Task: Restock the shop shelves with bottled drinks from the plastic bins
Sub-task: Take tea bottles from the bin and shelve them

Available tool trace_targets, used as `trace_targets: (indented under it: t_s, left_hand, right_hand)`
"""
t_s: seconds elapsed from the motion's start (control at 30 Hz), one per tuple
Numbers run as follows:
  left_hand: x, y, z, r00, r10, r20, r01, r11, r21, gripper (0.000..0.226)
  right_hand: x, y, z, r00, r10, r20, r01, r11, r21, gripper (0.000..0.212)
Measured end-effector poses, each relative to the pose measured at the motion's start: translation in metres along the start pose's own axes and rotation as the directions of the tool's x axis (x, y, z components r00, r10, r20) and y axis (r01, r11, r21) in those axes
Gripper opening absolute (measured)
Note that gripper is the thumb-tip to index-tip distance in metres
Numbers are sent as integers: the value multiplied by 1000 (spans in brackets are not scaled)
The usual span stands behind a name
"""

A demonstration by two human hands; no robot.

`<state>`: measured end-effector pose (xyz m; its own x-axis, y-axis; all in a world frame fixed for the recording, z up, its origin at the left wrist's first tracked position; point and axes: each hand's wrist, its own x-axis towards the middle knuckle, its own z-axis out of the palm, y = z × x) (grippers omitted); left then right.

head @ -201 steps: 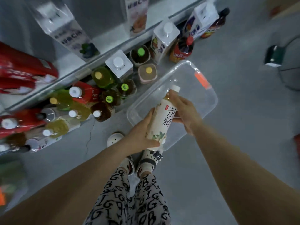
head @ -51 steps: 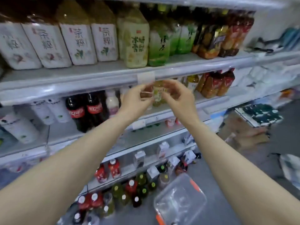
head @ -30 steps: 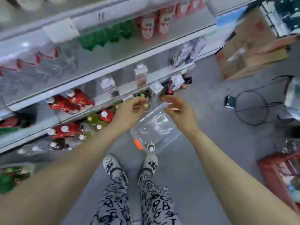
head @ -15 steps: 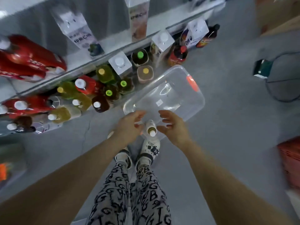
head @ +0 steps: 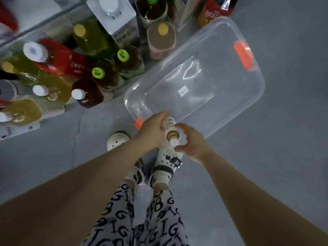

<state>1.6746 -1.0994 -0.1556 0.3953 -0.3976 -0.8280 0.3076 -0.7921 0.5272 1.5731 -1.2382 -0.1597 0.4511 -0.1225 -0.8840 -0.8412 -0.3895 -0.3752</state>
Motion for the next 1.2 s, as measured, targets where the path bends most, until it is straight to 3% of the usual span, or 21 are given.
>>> trace_targets:
  t_s: [0.27, 0.43, 0.6, 0.7, 0.83, 0.93, 1.2]
  left_hand:
    - [45, -9, 12, 998, -50, 49, 50, 999, 2, 62]
    - [56, -13, 16, 992, -74, 98, 75, 997, -1, 60]
    - [81, -21, 17, 992, -49, 112, 55, 997, -50, 72]
    - [94, -25, 20, 988, -67, 139, 88, 985, -150, 76]
    - [105, -30, 23, 983, -75, 165, 110, 971, -212, 78]
    - [108, -37, 22, 983, -57, 175, 99, 966, -240, 76]
    - [50, -7, 4, 957, 32, 290, 20, 984, -176, 110]
  right_hand:
    - [35, 0, 5, 983, -97, 154, 113, 989, -96, 83]
    - [50, 7, -14, 994, -69, 79, 37, 935, 352, 61]
    - [75, 3, -27, 998, 6, -65, 33, 812, 582, 41]
    - [97, -2, -23, 994, 0, -111, 65, 813, 578, 27]
    - [121, -6, -18, 981, 9, -194, 90, 865, 493, 24]
    - [125, -8, -21, 972, 46, -231, 88, 839, 537, 26]
    - [71, -38, -51, 966, 141, -215, 14, 807, 591, 30]
